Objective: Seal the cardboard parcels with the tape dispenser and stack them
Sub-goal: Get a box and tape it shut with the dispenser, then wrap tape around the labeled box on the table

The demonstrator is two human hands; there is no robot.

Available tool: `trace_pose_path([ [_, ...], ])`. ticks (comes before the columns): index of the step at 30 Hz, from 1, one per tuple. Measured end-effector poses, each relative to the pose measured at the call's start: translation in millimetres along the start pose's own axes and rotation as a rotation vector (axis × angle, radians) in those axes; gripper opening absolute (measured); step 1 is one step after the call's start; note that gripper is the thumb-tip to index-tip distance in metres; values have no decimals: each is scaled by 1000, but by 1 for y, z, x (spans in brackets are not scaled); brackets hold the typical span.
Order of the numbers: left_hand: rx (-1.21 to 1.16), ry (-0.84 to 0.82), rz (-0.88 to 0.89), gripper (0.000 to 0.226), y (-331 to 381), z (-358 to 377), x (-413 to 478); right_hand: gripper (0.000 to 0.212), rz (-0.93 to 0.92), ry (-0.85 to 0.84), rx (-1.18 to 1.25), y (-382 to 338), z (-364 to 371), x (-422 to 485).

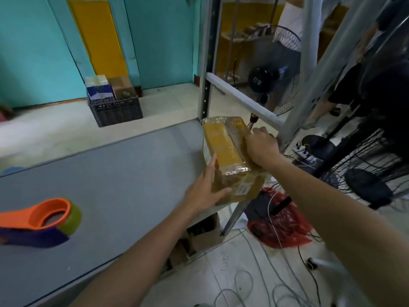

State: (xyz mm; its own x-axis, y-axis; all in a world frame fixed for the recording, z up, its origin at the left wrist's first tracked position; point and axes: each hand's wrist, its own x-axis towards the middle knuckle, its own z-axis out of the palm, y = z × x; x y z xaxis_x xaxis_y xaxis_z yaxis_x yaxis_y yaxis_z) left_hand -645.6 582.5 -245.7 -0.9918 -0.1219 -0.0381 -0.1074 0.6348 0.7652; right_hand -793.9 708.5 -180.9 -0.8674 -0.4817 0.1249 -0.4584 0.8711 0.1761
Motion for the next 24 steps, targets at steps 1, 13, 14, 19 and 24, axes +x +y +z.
trace_pose_path([
  [1,79,-1,2,93,-3,-10,-2,33,2,13,70,-3,-6,1],
  [13,299,717,-303,72,-125,-254,-193,66,-577,75,748,-322,-132,-7],
  [14,301,756,-337,69,-134,-274,-222,67,-643,72,781,-356,-141,-17],
  [19,253,925,-479,67,-179,-349,-358,67,-898,11,847,-502,-174,-77],
  [24,183,1030,-573,55,-222,-384,-450,65,-975,-124,877,-605,-172,-129],
])
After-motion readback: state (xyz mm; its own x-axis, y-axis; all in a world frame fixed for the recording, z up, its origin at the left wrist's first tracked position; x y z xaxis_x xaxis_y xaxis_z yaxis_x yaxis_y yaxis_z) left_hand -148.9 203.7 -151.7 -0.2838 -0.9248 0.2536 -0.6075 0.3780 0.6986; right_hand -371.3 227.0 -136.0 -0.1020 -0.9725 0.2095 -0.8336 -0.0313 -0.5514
